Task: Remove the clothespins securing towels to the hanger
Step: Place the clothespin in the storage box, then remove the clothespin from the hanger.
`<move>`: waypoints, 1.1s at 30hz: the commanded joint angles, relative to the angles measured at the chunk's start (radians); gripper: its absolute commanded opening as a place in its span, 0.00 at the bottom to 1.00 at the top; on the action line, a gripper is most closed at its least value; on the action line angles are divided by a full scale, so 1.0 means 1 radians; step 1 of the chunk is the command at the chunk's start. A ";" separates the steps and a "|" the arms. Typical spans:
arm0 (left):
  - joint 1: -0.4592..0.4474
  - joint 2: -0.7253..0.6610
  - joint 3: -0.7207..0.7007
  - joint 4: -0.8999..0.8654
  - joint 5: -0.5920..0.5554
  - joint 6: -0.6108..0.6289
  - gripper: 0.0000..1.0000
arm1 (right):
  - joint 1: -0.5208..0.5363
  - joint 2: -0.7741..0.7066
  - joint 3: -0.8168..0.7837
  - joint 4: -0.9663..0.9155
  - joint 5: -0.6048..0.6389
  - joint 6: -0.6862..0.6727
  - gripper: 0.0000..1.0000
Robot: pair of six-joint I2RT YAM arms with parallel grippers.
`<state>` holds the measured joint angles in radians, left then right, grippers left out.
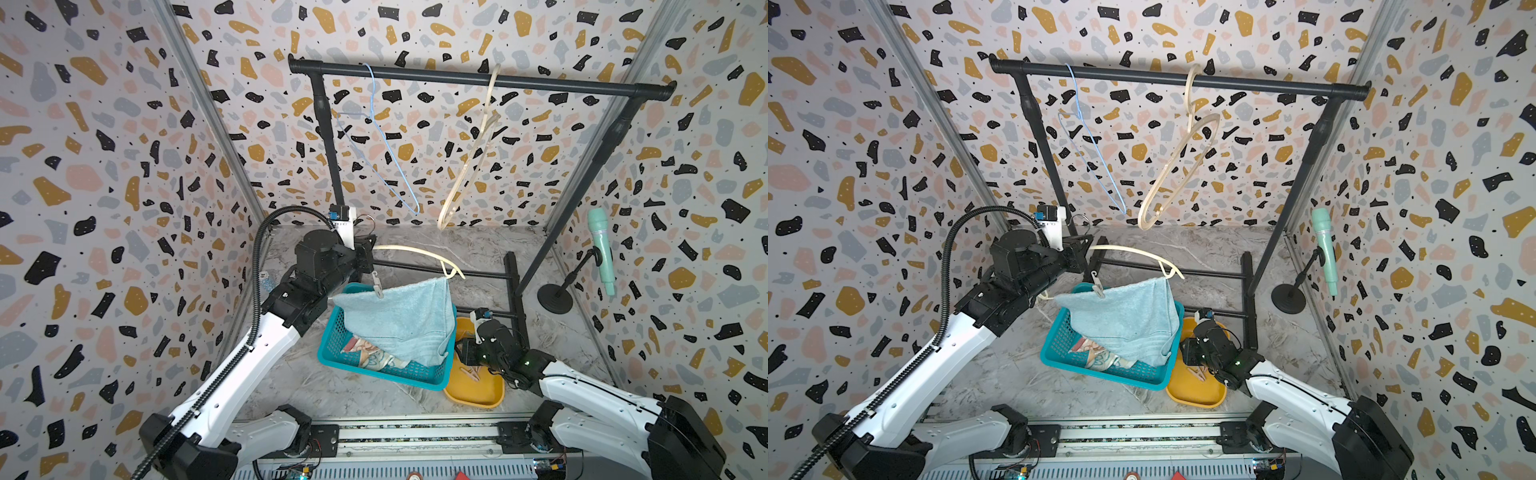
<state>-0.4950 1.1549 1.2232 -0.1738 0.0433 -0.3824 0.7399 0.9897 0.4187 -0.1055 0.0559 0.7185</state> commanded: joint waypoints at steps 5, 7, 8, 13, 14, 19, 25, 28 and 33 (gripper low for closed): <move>-0.004 -0.032 0.009 0.088 0.004 -0.012 0.00 | 0.002 -0.082 0.091 -0.104 0.088 -0.050 0.48; -0.004 -0.031 0.011 0.088 0.005 -0.011 0.00 | 0.002 -0.099 0.105 -0.125 0.101 -0.057 0.48; -0.004 -0.029 0.014 0.087 0.007 -0.009 0.00 | 0.003 -0.105 0.114 -0.136 0.106 -0.063 0.48; -0.004 -0.020 0.027 0.069 0.022 -0.003 0.00 | 0.003 -0.143 0.173 -0.183 0.121 -0.107 0.48; -0.004 -0.017 0.029 0.067 0.026 -0.003 0.00 | 0.003 -0.152 0.187 -0.189 0.124 -0.120 0.48; -0.004 -0.009 0.038 0.057 0.039 0.001 0.00 | 0.003 -0.198 0.252 -0.205 0.128 -0.166 0.48; -0.004 0.000 0.048 0.048 0.051 0.014 0.00 | 0.019 -0.227 0.303 -0.186 0.095 -0.226 0.48; -0.004 0.006 0.052 0.046 0.061 0.017 0.00 | 0.051 -0.227 0.323 -0.176 0.081 -0.273 0.48; -0.005 0.014 0.058 0.045 0.070 0.019 0.00 | 0.124 -0.229 0.347 -0.136 0.084 -0.336 0.48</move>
<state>-0.4950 1.1725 1.2308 -0.1848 0.0891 -0.3744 0.8360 0.7731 0.7204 -0.2760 0.1432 0.4427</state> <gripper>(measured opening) 0.059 0.480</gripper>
